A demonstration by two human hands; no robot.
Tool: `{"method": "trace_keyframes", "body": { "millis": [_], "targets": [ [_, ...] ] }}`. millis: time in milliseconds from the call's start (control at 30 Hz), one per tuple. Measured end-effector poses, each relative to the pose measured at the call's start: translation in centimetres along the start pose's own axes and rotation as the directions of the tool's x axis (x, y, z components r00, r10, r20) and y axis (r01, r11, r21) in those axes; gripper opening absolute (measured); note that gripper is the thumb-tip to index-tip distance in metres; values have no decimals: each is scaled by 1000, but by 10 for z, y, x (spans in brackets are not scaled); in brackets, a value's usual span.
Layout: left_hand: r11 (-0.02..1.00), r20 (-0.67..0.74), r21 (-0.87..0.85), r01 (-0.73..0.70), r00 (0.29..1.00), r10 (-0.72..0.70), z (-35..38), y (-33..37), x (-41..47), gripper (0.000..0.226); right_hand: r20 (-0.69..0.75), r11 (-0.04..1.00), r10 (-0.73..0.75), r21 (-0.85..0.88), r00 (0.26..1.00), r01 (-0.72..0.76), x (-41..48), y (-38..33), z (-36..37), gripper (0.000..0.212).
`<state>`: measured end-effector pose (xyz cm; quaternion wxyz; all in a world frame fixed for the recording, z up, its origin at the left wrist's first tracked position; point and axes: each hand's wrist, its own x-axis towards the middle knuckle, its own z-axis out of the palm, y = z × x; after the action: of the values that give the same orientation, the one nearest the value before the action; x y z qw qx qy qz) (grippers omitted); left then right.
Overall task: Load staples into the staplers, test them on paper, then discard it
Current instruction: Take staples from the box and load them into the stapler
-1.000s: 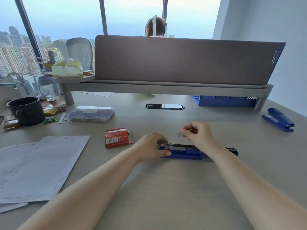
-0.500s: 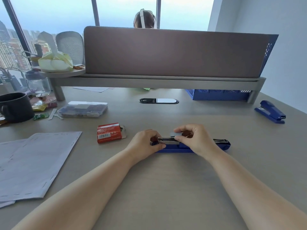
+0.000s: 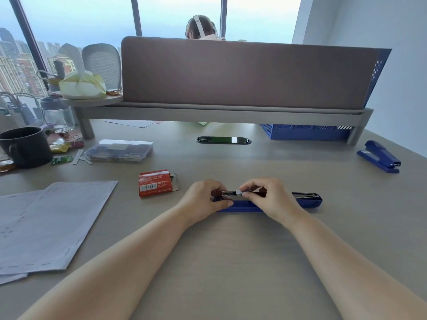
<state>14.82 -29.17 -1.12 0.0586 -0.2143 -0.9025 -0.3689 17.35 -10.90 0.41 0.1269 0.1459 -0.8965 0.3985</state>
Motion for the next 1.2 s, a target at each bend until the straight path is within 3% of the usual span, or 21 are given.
{"method": "trace_keyframes", "body": {
  "millis": [333,500,900,967,1067,1200],
  "targets": [
    [1000,14,-22,8,1000,-8,-1,0,0,19,12,992,-98,-83,995,99,0,5,1,10],
    [999,29,-39,31,999,-29,-2,-2,-1,20,-119,982,-153,-128,981,138,-4,-1,-3,12],
    [995,54,-82,58,997,-54,-8,-8,-1,21,44,984,-167,-63,985,169,-9,-11,8,34],
    [995,56,-82,61,997,-57,-8,-8,-1,20,-22,980,-189,-71,982,187,-8,-11,6,30],
    [994,57,-86,67,996,-62,-8,-9,-2,20,-183,955,-240,-221,953,198,-5,-7,0,18],
    [996,59,-74,54,997,-50,-8,-9,-1,22,-138,949,-194,-277,971,150,-4,-4,1,20]
  ]
}}
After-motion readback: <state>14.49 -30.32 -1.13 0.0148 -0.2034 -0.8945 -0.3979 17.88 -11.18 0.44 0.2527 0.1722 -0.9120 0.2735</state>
